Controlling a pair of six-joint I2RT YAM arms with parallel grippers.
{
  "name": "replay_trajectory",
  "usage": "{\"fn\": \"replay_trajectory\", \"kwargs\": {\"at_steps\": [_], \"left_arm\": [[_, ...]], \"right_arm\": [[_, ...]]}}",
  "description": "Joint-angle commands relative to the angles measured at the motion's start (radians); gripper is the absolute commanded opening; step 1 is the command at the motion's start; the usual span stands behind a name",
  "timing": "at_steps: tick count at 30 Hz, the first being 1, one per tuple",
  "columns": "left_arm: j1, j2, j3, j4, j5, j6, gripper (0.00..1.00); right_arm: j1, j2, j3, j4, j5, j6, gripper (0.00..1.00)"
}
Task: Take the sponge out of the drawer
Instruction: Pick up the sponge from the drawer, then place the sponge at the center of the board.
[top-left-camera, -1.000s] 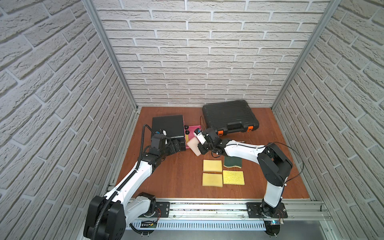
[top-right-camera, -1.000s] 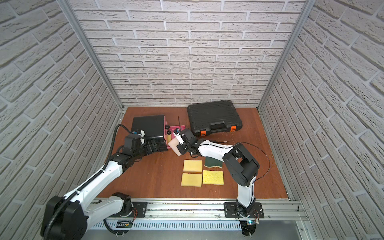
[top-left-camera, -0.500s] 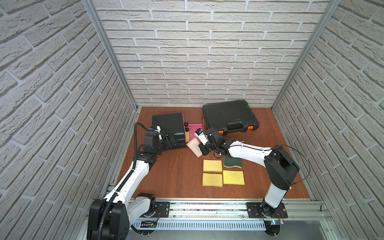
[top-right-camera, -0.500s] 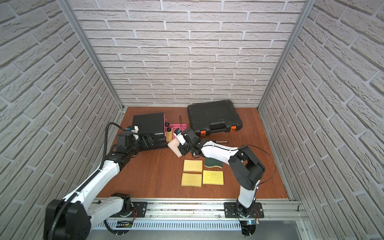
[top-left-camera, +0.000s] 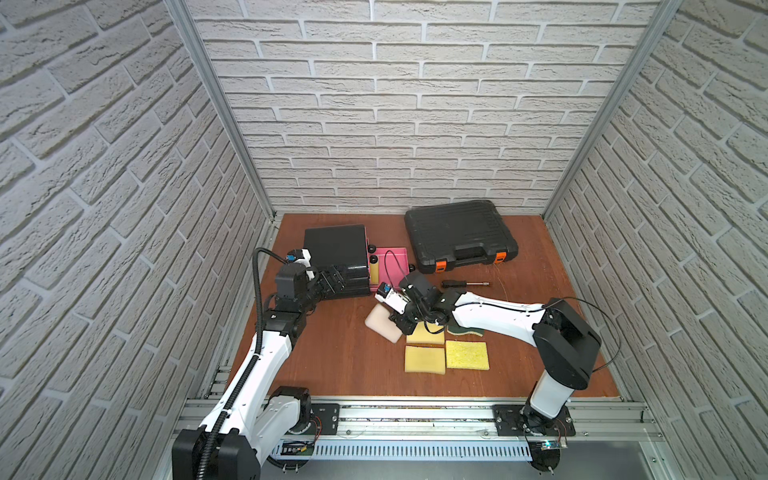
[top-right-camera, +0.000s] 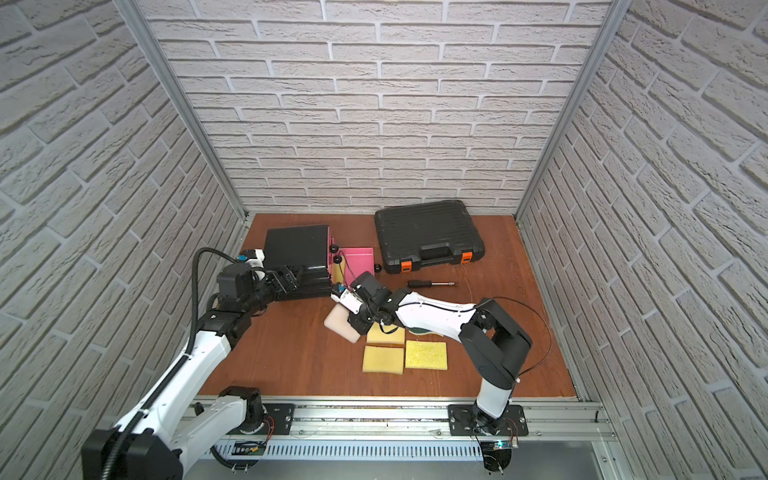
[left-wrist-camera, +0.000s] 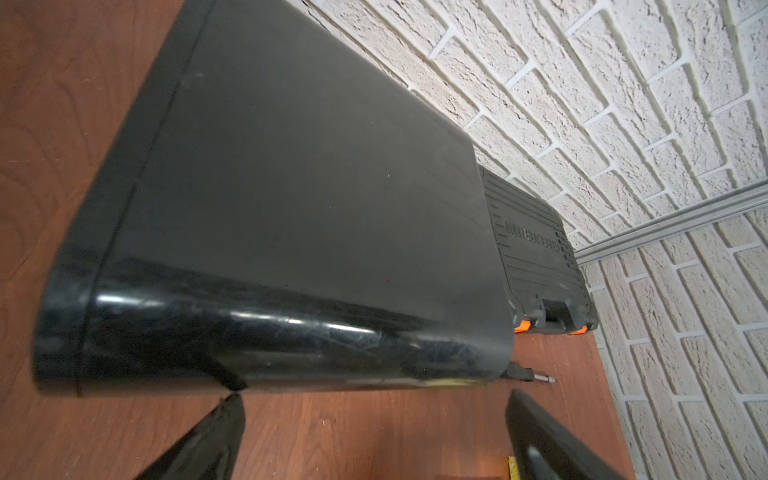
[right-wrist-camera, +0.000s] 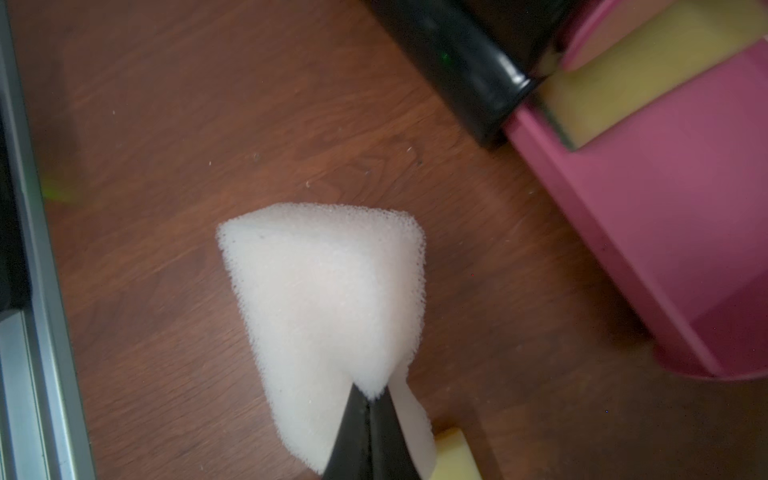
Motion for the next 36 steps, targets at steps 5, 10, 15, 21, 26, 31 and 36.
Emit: {"fn": "replay_trajectory", "kwargs": {"at_steps": [5, 10, 15, 21, 26, 31, 36], "left_arm": [[0.012, -0.013, 0.021, 0.045, 0.019, -0.001, 0.97], [0.013, -0.028, 0.008, 0.044, 0.014, 0.006, 0.97], [0.016, -0.044, 0.004, 0.036, 0.006, 0.01, 0.97], [0.017, -0.064, -0.002, 0.037, 0.006, 0.01, 0.98], [0.019, -0.079, -0.006, 0.029, 0.005, 0.013, 0.98], [0.02, -0.103, -0.014, 0.022, 0.007, 0.014, 0.98], [0.019, -0.13, -0.025, 0.023, 0.013, 0.012, 0.98]], "right_arm": [[0.04, 0.098, 0.138, -0.099, -0.006, -0.102, 0.03], [0.05, 0.152, 0.203, -0.136, 0.022, -0.134, 0.03], [0.056, 0.189, 0.263, -0.19, 0.089, -0.167, 0.03], [0.065, 0.232, 0.3, -0.226, 0.152, -0.193, 0.26], [0.07, 0.23, 0.308, -0.199, 0.175, -0.187, 0.36], [0.075, 0.134, 0.242, -0.128, 0.182, -0.13, 0.5], [0.121, 0.005, 0.095, -0.019, 0.256, -0.023, 0.81]]}}
